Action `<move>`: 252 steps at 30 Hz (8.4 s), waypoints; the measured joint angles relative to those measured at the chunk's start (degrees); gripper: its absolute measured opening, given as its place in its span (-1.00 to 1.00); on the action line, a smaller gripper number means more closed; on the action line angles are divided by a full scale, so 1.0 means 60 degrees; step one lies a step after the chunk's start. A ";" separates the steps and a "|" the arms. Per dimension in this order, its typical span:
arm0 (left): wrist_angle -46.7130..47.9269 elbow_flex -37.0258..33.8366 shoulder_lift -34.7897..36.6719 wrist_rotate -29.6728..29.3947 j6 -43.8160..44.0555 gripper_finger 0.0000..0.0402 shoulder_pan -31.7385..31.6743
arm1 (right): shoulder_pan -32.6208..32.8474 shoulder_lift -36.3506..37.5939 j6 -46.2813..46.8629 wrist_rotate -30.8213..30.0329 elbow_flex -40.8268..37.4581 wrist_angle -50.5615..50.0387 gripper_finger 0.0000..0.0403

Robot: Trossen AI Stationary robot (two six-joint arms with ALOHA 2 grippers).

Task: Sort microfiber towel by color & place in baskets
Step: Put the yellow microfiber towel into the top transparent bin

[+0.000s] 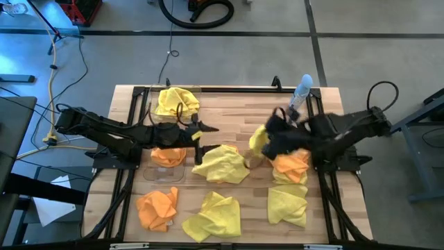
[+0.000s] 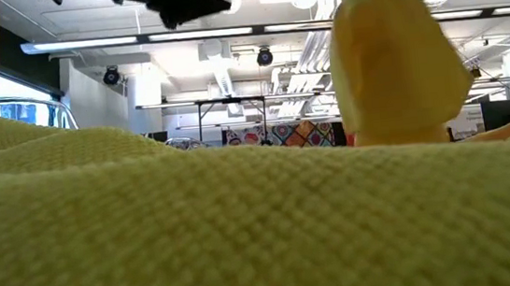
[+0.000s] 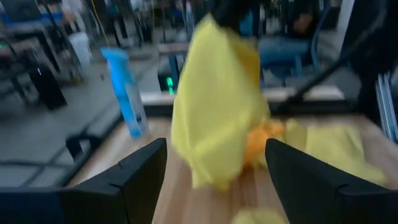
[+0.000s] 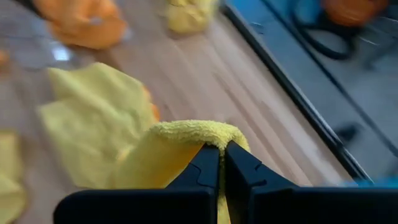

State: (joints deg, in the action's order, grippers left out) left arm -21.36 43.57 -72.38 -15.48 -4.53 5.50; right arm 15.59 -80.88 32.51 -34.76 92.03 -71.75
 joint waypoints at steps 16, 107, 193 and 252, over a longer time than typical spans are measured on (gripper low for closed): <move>-0.1390 0.1203 -0.0294 0.1991 0.0359 0.30 -0.1660 | -0.2691 -0.0176 -0.5568 0.4096 -0.0008 0.5613 -1.00; 1.0043 0.3231 -0.4305 0.2473 0.3814 -0.99 -0.9770 | -0.0476 0.0018 0.0218 0.1566 -0.7981 0.9996 -0.56; 0.9581 0.2732 0.0054 -0.1264 0.4846 -0.56 -0.9387 | -0.0476 0.0011 -0.0011 0.1687 -0.7981 1.0000 -0.56; 0.9498 0.1227 0.0159 0.2768 0.6326 -0.31 -0.9395 | -0.0476 0.0011 -0.0094 0.1801 -0.7981 1.0069 -0.56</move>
State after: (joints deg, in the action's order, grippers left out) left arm 35.63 50.93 -71.43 1.13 33.42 -50.88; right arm 12.73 -80.82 31.94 -23.96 44.14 -11.33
